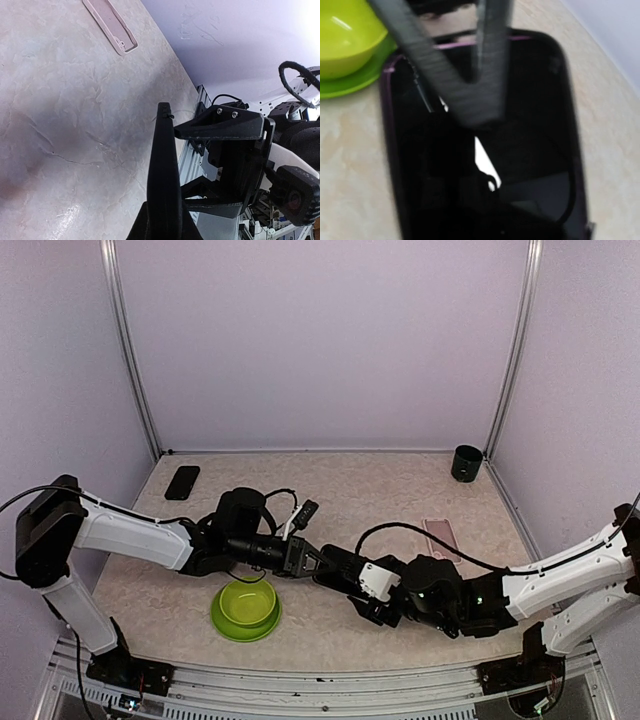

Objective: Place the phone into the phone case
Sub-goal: Adjust the phone with the phone case.

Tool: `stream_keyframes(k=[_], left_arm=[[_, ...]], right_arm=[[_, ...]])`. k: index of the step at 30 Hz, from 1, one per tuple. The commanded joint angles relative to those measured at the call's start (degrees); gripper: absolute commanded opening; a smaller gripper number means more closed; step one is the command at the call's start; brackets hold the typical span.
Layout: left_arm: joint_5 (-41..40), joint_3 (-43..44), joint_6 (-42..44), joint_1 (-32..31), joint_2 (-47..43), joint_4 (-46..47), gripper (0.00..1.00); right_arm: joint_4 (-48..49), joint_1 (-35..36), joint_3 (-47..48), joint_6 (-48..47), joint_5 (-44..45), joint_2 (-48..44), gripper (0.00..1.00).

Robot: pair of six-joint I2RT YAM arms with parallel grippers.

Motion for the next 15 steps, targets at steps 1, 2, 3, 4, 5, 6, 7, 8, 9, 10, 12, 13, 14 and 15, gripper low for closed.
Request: stream_keyframes(k=[1,2,3,4,5,6,7,8,9,10,12,13,14,15], left_arm=[[2.44,0.55,0.68,-0.11,-0.85,4.75,0.00],[2.45,0.51,0.69,-0.10,-0.88,4.71,0.00],[2.44,0.51,0.77,-0.14,-0.89,4.64,0.00],[2.43,0.53,0.78,-0.15,-0.89,4.58,0.00],[2.39,0.64,0.89,-0.15,-0.89,4.57,0.00],[2.39,0.62,0.91,-0.11,-0.89,4.54,0.00],[2.44,0.69,0.87,-0.14,-0.89,4.49,0.00],[2.46,0.77,0.87,-0.11,-0.89,4.38,0.00],[2.43,0.82,0.88,-0.14,-0.94,4.35,0.00],[2.45,0.89,0.94,-0.15,-0.91,4.24,0.00],[2.49,1.00,1.11,-0.15,-0.90,4.00,0.00],[2.42,1.04,1.27,-0.15,-0.94,3.81,0.00],[2.45,1.05,1.46,-0.15,-0.98,3.59,0.00],[2.42,1.18,1.66,-0.15,-1.10,3.38,0.00]], right_arm=[[-0.24,0.21,0.73,1.52,3.90,-0.37,0.79],[-0.23,0.23,0.66,1.82,3.96,-0.70,0.83],[-0.18,0.21,0.57,1.92,4.02,-1.09,0.86],[-0.09,0.21,0.48,1.97,3.96,-1.52,0.88],[0.03,0.21,0.34,1.97,3.91,-1.97,0.89],[0.12,0.21,0.25,1.91,3.68,-2.49,0.90],[0.18,0.21,0.08,1.82,3.40,-3.00,0.90],[0.31,0.21,-0.08,1.84,3.23,-3.56,0.91],[0.44,0.21,-0.21,1.87,3.09,-4.06,0.92],[0.51,0.22,-0.30,1.89,2.93,-4.45,0.93],[0.48,0.21,-0.41,1.89,2.68,-4.82,0.94],[0.32,0.14,-0.35,1.89,2.52,-4.71,0.95],[-0.07,0.08,-0.15,2.00,2.07,-4.48,0.96],[-0.69,-0.08,0.19,2.29,1.20,-4.09,0.96]])
